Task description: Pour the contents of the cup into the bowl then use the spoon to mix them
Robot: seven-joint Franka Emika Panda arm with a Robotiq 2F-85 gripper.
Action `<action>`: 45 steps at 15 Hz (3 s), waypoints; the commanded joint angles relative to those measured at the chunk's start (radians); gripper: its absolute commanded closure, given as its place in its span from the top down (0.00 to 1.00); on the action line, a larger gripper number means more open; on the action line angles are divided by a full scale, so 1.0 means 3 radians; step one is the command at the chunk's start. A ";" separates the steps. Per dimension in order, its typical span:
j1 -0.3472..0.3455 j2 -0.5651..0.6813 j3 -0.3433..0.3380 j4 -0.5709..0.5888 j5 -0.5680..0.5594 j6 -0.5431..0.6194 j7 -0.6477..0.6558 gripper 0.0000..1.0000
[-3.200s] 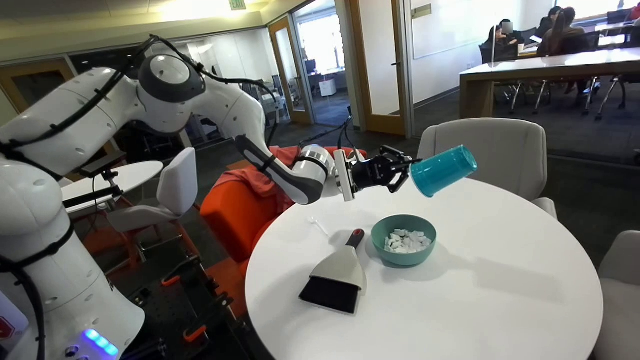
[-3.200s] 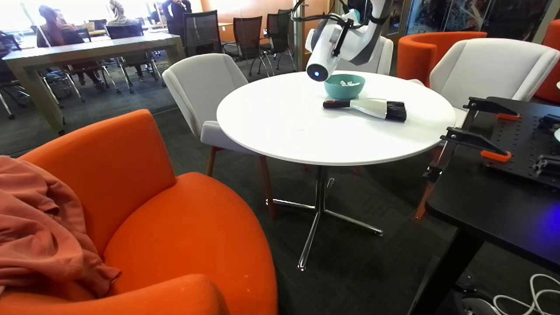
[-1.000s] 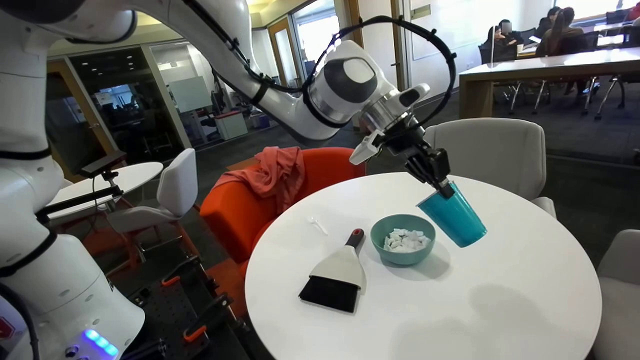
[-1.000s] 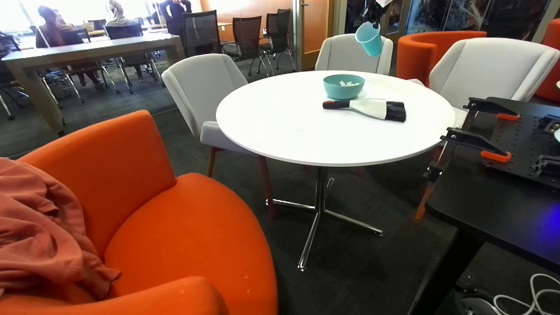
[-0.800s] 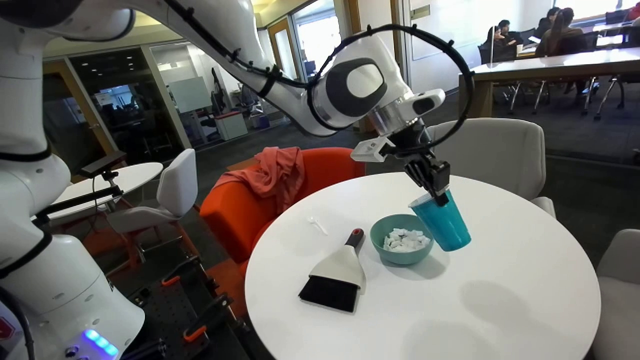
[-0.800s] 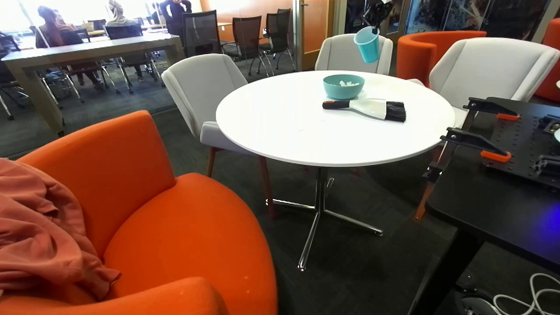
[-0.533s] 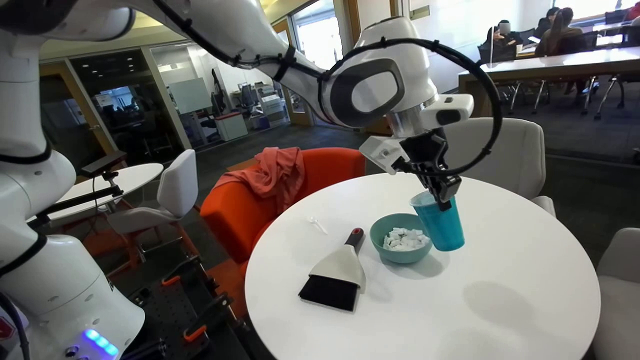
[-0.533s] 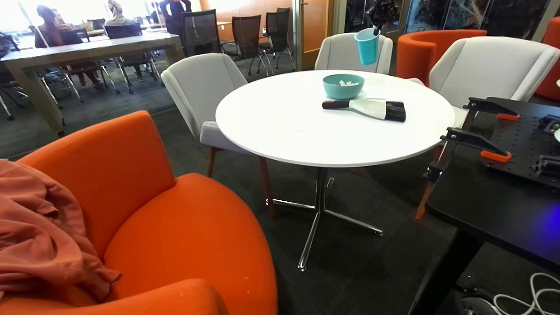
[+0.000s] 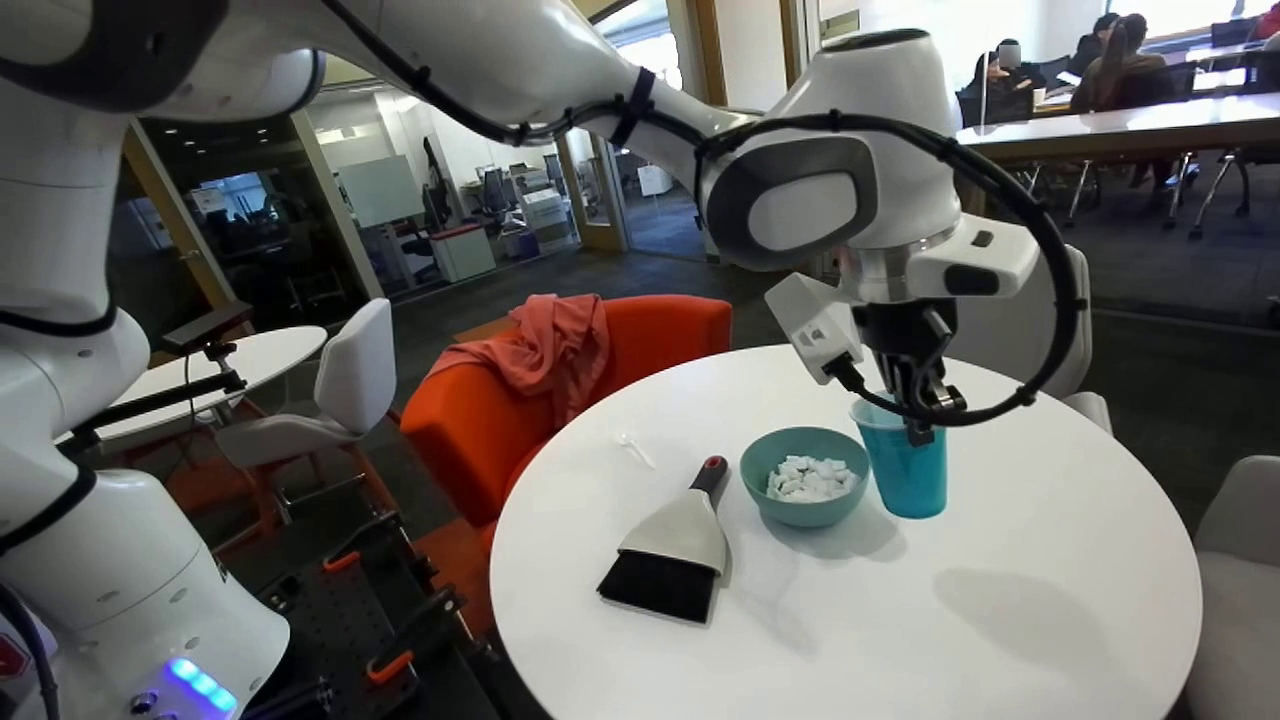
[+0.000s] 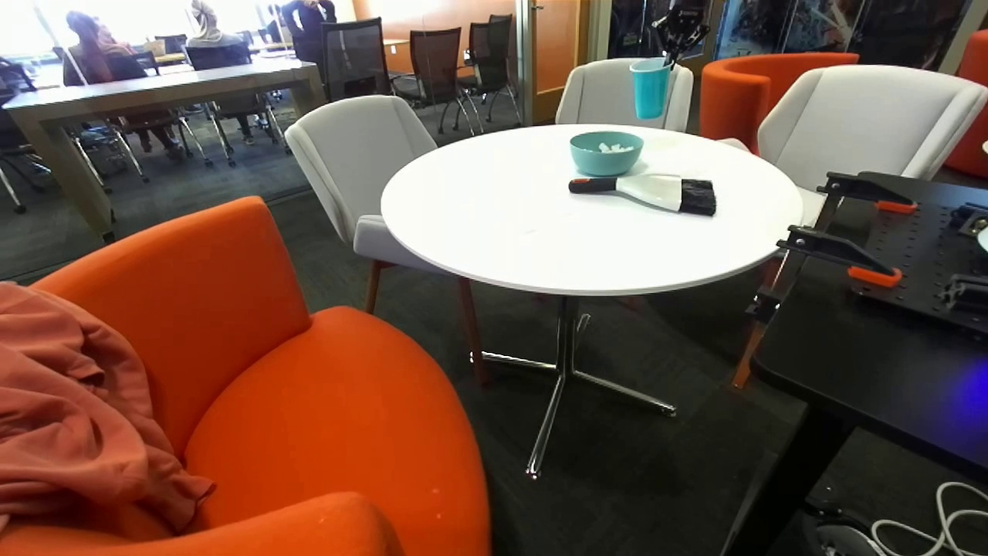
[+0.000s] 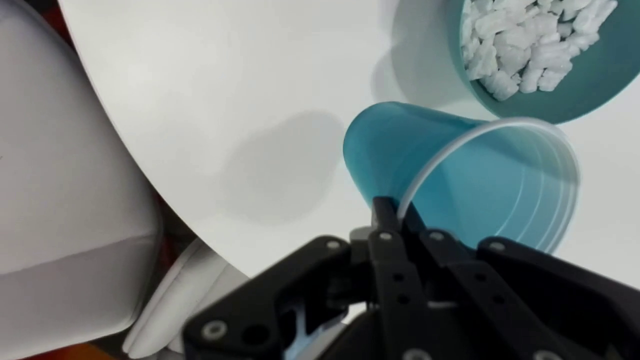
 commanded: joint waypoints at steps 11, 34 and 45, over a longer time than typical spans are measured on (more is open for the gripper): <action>-0.0098 0.0957 -0.0062 0.1039 0.0514 -0.0085 0.0090 0.01; -0.0309 0.0675 0.0135 0.0975 0.0508 -0.0174 -0.0071 0.90; 0.0356 -0.0358 0.0304 -0.0078 0.0103 -0.0649 -0.0964 1.00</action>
